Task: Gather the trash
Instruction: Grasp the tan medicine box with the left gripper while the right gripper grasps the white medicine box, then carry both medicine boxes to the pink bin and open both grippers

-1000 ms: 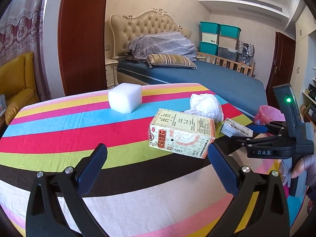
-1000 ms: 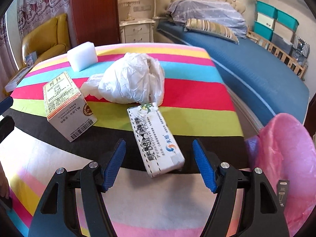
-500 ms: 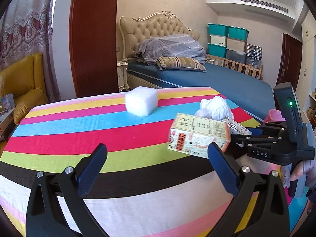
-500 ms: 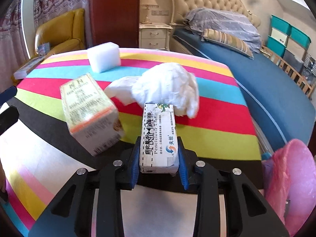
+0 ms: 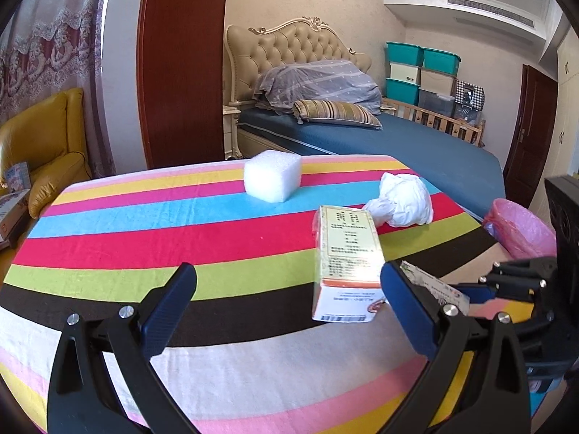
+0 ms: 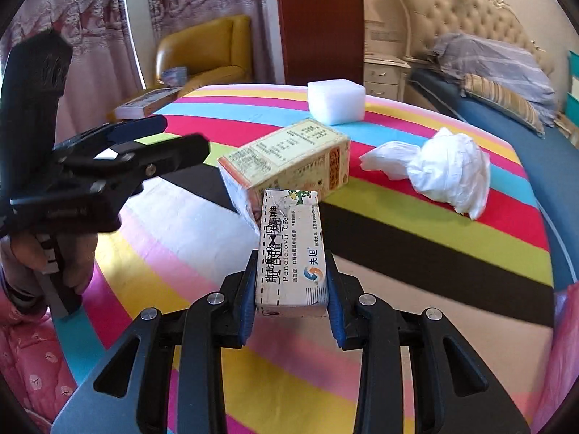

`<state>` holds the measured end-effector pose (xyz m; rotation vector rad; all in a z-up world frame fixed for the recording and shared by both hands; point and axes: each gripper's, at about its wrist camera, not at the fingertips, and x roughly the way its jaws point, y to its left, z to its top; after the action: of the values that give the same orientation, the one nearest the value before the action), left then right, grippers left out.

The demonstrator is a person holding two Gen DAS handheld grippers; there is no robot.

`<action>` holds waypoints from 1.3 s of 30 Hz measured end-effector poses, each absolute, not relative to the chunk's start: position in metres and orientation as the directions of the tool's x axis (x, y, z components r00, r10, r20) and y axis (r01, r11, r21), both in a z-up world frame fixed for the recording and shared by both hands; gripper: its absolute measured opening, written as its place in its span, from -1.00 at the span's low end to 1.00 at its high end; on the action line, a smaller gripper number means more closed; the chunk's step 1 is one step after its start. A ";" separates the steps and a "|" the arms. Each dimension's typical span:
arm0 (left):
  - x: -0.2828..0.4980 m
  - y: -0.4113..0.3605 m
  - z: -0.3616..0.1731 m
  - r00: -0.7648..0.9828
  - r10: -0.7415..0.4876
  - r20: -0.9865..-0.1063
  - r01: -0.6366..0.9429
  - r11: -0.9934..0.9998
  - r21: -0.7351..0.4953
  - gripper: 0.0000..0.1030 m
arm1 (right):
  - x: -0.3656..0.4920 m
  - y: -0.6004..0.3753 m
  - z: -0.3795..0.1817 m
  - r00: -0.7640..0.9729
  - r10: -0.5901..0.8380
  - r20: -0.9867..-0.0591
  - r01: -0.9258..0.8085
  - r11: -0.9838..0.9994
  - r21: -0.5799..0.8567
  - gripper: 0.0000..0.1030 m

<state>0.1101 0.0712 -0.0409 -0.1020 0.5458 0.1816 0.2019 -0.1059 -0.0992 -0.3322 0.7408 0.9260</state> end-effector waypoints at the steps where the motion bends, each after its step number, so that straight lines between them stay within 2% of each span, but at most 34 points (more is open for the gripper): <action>1: 0.112 0.071 -0.042 0.838 0.136 -0.528 -0.193 0.980 -0.053 0.91 | 0.202 -0.109 -0.099 0.408 0.584 -0.702 -0.800 0.600 0.034 -0.37; 6: 0.139 0.062 -0.051 0.801 0.068 -0.594 -0.132 0.989 -0.063 0.91 | 0.210 -0.132 -0.100 0.511 0.502 -0.698 -0.688 0.726 0.019 -0.37; 11: 0.164 0.050 -0.061 0.770 0.054 -0.636 -0.099 0.994 -0.036 0.91 | 0.212 -0.145 -0.097 0.568 0.464 -0.680 -0.627 0.779 0.008 -0.37; 13: 0.173 0.047 -0.068 0.748 0.049 -0.662 -0.090 0.995 -0.029 0.84 | 0.209 -0.148 -0.096 0.581 0.461 -0.671 -0.612 0.790 0.012 -0.36; 14: 0.176 0.046 -0.070 0.737 0.043 -0.674 -0.084 0.996 -0.029 0.75 | 0.208 -0.149 -0.095 0.586 0.462 -0.666 -0.606 0.795 0.017 -0.36; 16: 0.182 0.045 -0.075 0.711 0.022 -0.703 -0.067 0.997 -0.037 0.23 | 0.205 -0.151 -0.095 0.592 0.464 -0.660 -0.598 0.801 0.027 -0.36; 17: 0.183 0.046 -0.077 0.704 0.005 -0.710 -0.057 0.997 -0.050 0.05 | 0.204 -0.152 -0.095 0.593 0.467 -0.656 -0.596 0.803 0.033 -0.36; 18: 0.182 0.046 -0.077 0.701 -0.004 -0.713 -0.052 0.997 -0.057 -0.05 | 0.202 -0.153 -0.094 0.594 0.469 -0.654 -0.593 0.804 0.038 -0.36; 30: 0.138 0.029 -0.070 0.742 0.001 -0.670 -0.006 1.000 -0.005 -0.06 | 0.191 -0.156 -0.094 0.596 0.476 -0.647 -0.569 0.819 0.079 -0.36; 39: 0.105 0.018 -0.054 0.828 0.029 -0.560 -0.025 1.000 0.015 -0.06 | 0.173 -0.168 -0.087 0.658 0.468 -0.590 -0.524 0.847 0.089 -0.36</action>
<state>0.1051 0.0184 -0.0540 0.0070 0.5943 0.0283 0.1734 -0.1677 -0.0870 -0.0916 0.6412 0.5626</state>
